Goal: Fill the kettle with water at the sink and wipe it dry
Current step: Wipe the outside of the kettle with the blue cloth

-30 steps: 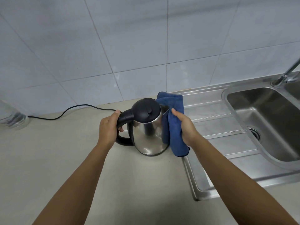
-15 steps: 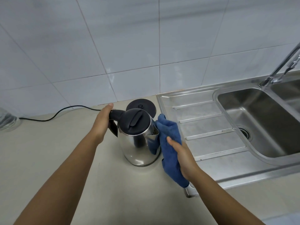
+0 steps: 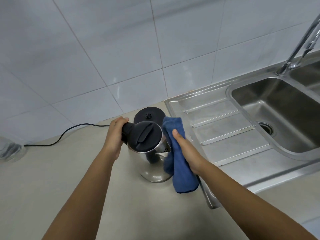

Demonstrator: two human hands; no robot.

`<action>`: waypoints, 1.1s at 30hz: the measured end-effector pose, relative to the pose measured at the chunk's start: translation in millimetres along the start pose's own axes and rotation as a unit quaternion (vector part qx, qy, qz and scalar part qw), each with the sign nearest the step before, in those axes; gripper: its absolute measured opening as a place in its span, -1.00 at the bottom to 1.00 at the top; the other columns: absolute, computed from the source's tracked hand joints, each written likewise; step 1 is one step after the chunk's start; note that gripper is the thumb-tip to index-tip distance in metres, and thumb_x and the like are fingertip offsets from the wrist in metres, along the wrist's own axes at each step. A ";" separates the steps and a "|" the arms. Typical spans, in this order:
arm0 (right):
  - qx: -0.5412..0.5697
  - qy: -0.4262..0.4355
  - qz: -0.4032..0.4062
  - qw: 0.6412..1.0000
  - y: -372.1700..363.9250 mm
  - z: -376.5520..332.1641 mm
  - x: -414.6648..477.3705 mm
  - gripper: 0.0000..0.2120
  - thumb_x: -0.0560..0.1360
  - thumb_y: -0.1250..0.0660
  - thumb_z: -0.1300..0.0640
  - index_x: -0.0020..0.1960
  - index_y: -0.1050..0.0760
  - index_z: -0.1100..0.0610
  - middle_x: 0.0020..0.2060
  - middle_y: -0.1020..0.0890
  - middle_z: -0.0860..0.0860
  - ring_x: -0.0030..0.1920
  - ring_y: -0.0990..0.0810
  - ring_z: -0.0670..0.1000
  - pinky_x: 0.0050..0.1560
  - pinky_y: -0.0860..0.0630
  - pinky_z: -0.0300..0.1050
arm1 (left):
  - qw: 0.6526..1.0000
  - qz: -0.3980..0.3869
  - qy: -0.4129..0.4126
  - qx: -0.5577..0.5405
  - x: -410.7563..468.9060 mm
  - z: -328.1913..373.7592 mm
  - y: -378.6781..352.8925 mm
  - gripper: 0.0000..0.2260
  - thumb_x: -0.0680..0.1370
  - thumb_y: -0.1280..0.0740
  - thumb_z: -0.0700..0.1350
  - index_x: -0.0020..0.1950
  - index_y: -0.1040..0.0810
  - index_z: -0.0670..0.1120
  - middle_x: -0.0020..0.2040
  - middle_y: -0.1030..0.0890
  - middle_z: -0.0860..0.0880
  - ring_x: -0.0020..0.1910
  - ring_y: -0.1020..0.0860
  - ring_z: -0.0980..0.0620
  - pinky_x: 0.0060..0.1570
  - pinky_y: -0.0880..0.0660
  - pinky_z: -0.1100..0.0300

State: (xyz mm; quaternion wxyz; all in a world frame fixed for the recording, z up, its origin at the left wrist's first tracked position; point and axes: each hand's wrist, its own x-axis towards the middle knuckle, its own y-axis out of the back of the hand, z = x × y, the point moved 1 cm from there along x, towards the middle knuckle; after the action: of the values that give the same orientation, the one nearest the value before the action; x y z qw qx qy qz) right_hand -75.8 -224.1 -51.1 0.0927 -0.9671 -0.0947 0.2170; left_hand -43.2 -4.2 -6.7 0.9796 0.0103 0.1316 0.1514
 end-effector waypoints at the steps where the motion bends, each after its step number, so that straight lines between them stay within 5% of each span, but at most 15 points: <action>1: 0.009 0.005 0.007 1.000 0.8 7.1 -5.6 -0.43 0.57 -0.23 -0.31 0.39 -0.51 0.05 0.26 -0.65 0.07 0.30 -0.59 0.01 0.46 -0.41 -0.01 | 1.000 -0.011 -0.001 0.004 2.0 -0.4 -2.6 -0.85 0.50 -0.29 0.04 -0.18 -0.37 0.03 -0.24 -0.36 0.05 -0.26 -0.33 0.09 -0.14 -0.28 0.07; 4: 0.028 0.016 0.017 0.999 4.6 16.8 -19.2 -0.53 0.59 -0.30 -0.23 0.36 -0.52 0.04 0.23 -0.67 0.05 0.26 -0.63 0.01 0.43 -0.47 0.06 | 0.999 -0.049 0.012 0.007 5.6 -1.6 -9.7 -0.77 0.34 -0.33 0.13 -0.16 -0.40 0.03 -0.17 -0.41 0.04 -0.19 -0.39 0.09 -0.13 -0.32 0.11; 7: 0.007 0.049 0.009 0.999 6.5 1.6 -17.4 -0.79 0.65 -0.28 -0.01 0.19 -0.63 0.02 0.08 -0.74 0.06 0.15 -0.70 0.01 0.30 -0.56 -0.05 | 0.997 -0.057 0.045 -0.004 9.8 -6.7 -15.2 -0.60 0.39 -0.35 0.11 0.20 -0.50 0.06 0.17 -0.52 0.03 0.11 -0.51 0.05 0.02 -0.47 0.15; 10: -0.014 0.064 -0.013 0.998 1.7 -16.5 -3.6 -0.85 0.65 -0.30 0.04 0.07 -0.65 0.01 -0.08 -0.75 -0.03 0.04 -0.71 -0.06 0.15 -0.59 -0.19 | 0.998 -0.045 0.041 -0.028 8.4 -7.6 -23.1 -0.64 0.50 -0.32 0.01 0.30 -0.51 0.03 0.12 -0.52 -0.06 0.04 -0.53 0.00 -0.09 -0.48 0.16; 13: -0.005 0.026 -0.004 1.000 5.3 -11.1 8.2 -0.81 0.66 -0.29 0.06 0.06 -0.66 0.10 -0.14 -0.76 0.01 -0.09 -0.74 -0.07 -0.07 -0.61 -0.30 | 0.997 -0.019 0.043 -0.064 5.4 -8.9 -27.6 -0.65 0.51 -0.31 -0.04 0.28 -0.52 -0.05 0.05 -0.53 -0.06 -0.09 -0.54 0.02 -0.12 -0.48 0.15; 16: -0.007 -0.008 0.041 0.999 11.9 11.5 3.7 -0.76 0.66 -0.29 0.03 0.07 -0.66 0.14 -0.08 -0.75 0.12 0.02 -0.72 0.10 0.01 -0.59 -0.19 | 0.996 -0.015 0.043 -0.075 4.7 -9.6 -27.9 -0.68 0.48 -0.34 -0.04 0.22 -0.57 -0.06 0.07 -0.54 -0.05 -0.03 -0.54 -0.01 -0.05 -0.49 0.13; 21: -0.036 0.066 0.042 0.996 1.0 14.2 -35.2 -0.85 0.66 -0.27 0.05 0.01 -0.61 -0.11 -0.09 -0.73 -0.09 -0.05 -0.70 -0.22 0.02 -0.55 -0.33 | 0.993 -0.058 0.053 -0.083 7.4 -8.9 -25.7 -0.74 0.38 -0.38 -0.01 0.05 -0.64 -0.01 0.12 -0.56 -0.08 0.04 -0.53 -0.06 0.03 -0.50 0.07; 26: -0.079 0.129 -0.004 0.989 -10.6 -18.8 -28.7 -0.85 0.67 -0.28 0.11 0.01 -0.63 0.02 -0.15 -0.71 -0.08 -0.10 -0.68 -0.22 -0.02 -0.57 -0.35 | 0.994 -0.070 0.040 -0.079 10.8 -11.0 -26.1 -0.83 0.51 -0.30 -0.08 0.06 -0.61 -0.05 -0.04 -0.57 -0.05 -0.12 -0.54 0.02 -0.06 -0.50 0.14; 30: -0.112 0.012 -0.025 0.993 -1.4 -25.8 3.7 -0.79 0.65 -0.29 0.02 0.04 -0.64 0.12 -0.16 -0.70 0.01 -0.11 -0.67 -0.07 -0.10 -0.54 -0.27 | 0.994 -0.073 0.044 -0.067 9.5 -7.0 -26.2 -0.83 0.46 -0.35 -0.05 -0.03 -0.58 -0.10 -0.18 -0.53 -0.04 -0.17 -0.53 0.02 -0.15 -0.50 0.18; 33: -0.097 -0.051 0.010 0.994 12.4 -3.3 6.3 -0.71 0.63 -0.31 -0.05 0.14 -0.65 0.15 -0.04 -0.73 0.11 0.04 -0.69 0.08 0.12 -0.59 -0.09 | 0.994 -0.071 0.049 -0.067 7.9 -6.4 -27.0 -0.81 0.42 -0.38 -0.04 -0.04 -0.53 -0.11 -0.20 -0.53 -0.04 -0.19 -0.53 0.03 -0.19 -0.51 0.19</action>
State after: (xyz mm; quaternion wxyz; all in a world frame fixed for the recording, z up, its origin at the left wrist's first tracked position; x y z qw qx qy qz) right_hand -67.0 -235.1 -53.4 -0.0086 -0.9602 -0.1099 0.2565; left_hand -29.7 -27.8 -16.4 0.9787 -0.0717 0.1695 0.0906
